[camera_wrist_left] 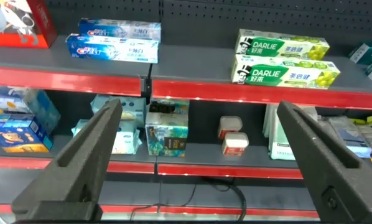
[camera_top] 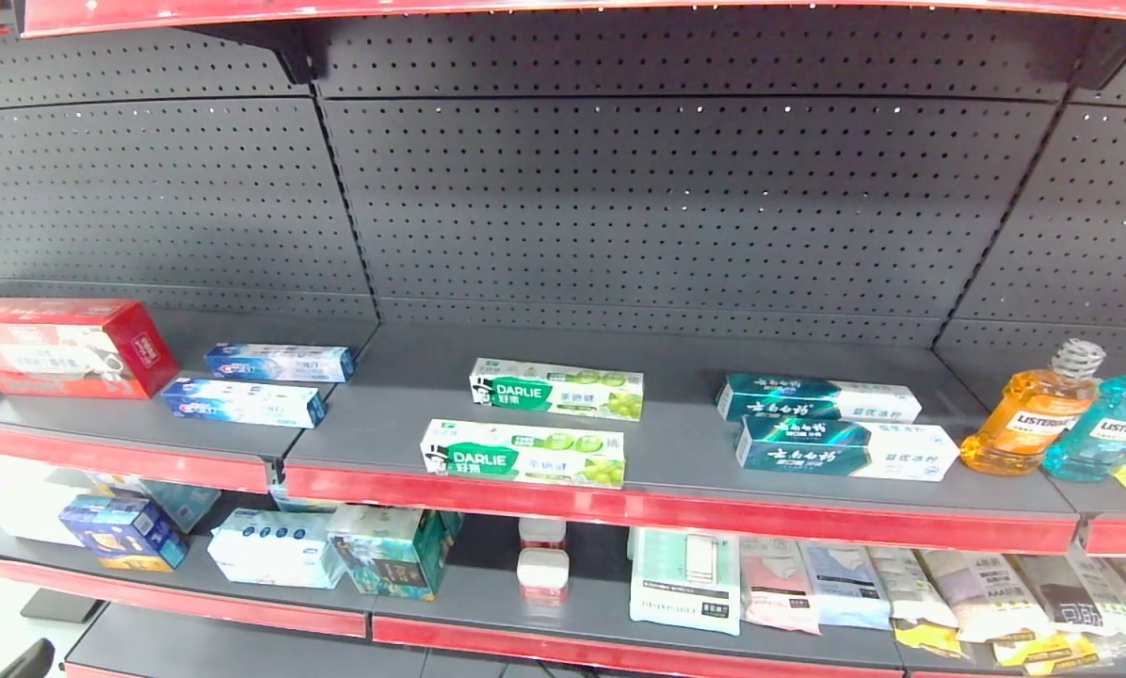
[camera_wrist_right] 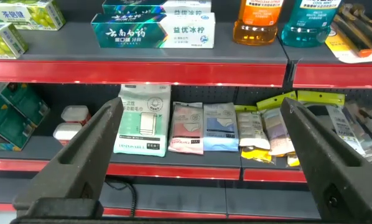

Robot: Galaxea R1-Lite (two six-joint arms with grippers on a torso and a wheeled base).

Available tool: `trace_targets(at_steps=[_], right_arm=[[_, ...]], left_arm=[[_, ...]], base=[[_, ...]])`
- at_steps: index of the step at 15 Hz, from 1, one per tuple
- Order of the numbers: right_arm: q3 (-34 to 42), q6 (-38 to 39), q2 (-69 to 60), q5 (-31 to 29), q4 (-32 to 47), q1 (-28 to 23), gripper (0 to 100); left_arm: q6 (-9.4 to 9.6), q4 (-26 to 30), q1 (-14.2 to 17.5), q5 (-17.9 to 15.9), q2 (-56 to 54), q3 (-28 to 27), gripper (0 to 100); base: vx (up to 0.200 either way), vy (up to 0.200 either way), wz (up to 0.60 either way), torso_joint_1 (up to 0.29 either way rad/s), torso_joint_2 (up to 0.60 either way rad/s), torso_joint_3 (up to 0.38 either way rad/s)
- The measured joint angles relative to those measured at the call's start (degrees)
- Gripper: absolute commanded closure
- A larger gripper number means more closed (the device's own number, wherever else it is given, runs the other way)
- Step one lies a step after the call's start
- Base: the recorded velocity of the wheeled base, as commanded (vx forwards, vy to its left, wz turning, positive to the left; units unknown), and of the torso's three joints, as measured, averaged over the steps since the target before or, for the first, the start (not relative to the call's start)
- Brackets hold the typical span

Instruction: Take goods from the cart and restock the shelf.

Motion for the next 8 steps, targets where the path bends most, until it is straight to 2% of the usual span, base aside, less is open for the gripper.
trace_targets(at_steps=[8], right_arm=[[0.0, 0.1, 0.0, 0.0, 0.0, 0.0, 0]], left_arm=[[-0.34, 0.0, 0.0, 0.6, 3.2, 0.4, 0]], base=[[0.0, 0.0, 0.0, 0.0, 0.0, 0.0]])
